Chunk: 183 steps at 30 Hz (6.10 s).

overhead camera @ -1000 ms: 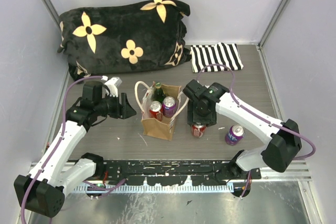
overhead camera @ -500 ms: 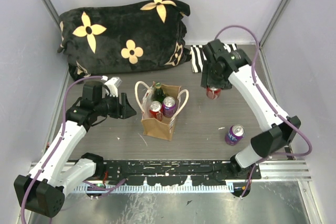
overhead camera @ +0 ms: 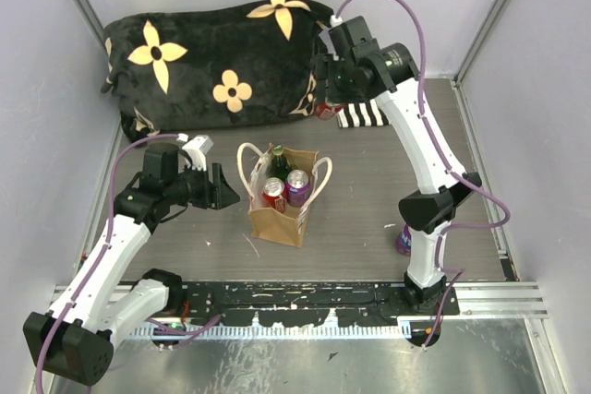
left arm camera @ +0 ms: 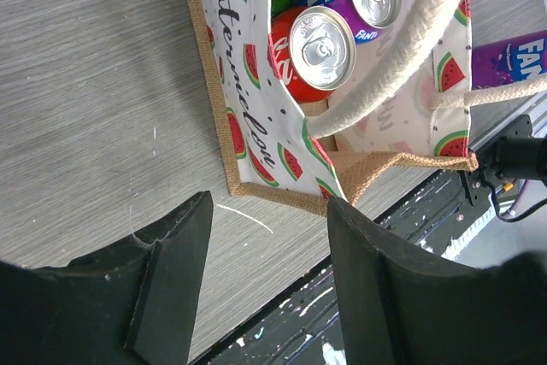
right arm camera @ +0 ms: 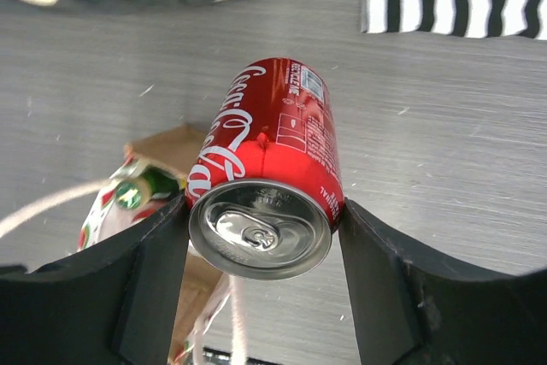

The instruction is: Place the beverage into the canvas bag

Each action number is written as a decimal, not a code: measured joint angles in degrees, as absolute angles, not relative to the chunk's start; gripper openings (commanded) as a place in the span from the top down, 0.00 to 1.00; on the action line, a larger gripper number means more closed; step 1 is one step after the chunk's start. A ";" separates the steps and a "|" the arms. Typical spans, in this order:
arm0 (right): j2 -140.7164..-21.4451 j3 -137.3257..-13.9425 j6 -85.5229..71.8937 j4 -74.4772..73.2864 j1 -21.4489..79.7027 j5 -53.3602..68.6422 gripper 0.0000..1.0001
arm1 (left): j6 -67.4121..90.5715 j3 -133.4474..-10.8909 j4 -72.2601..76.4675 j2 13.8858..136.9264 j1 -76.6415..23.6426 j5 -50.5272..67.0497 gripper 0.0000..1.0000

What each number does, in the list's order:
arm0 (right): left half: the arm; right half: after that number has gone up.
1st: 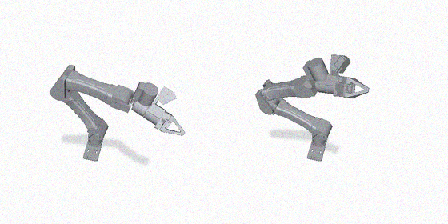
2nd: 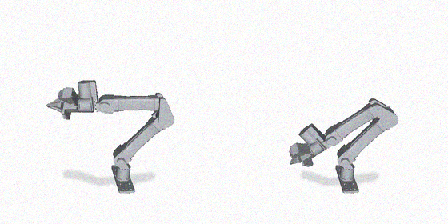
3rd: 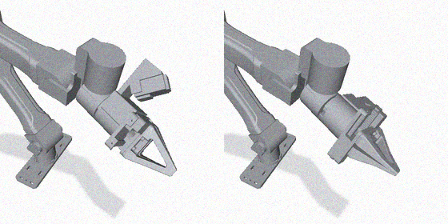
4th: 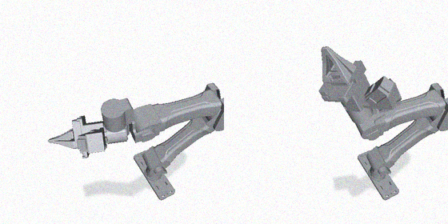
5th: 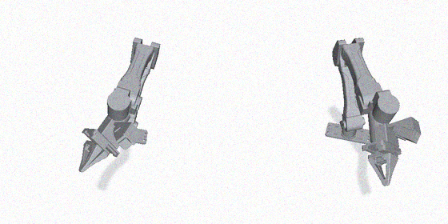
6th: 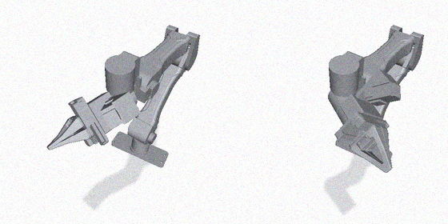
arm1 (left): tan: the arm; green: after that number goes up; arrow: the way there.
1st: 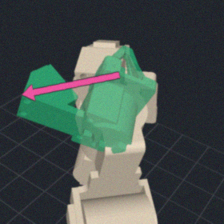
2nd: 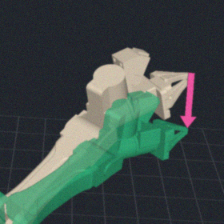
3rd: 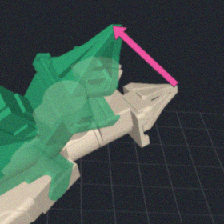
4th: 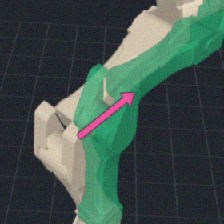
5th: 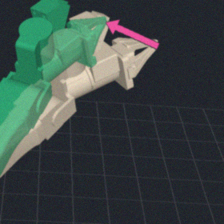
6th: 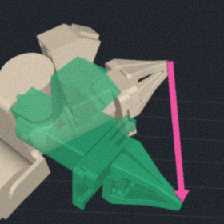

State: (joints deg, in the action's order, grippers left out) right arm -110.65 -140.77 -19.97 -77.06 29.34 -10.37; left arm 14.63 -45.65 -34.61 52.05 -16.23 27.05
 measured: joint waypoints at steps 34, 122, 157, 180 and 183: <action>-97.97 -103.18 -32.01 -70.98 55.29 -9.10 0.99 | 14.61 -45.63 -34.63 51.64 -16.67 27.22 0.37; -78.91 -87.15 -25.98 -69.84 18.22 -25.26 0.03 | 14.59 -45.54 -34.52 52.60 -16.67 27.57 0.37; -65.87 -50.87 -24.16 -67.29 -0.78 -4.56 0.15 | 13.89 -44.73 -31.79 56.53 -16.67 28.88 0.37; -66.00 -50.92 -24.38 -70.54 -0.23 -3.92 0.72 | 13.93 -44.73 -29.78 58.70 -16.67 28.88 0.37; -66.13 -51.07 -24.34 -70.87 -0.05 -3.57 0.91 | 13.93 -44.73 -29.39 59.29 -16.67 28.88 0.37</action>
State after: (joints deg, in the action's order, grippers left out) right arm -66.13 -51.07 -24.34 -70.87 -0.05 -3.57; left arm 13.93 -44.73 -29.39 59.29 -16.67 28.88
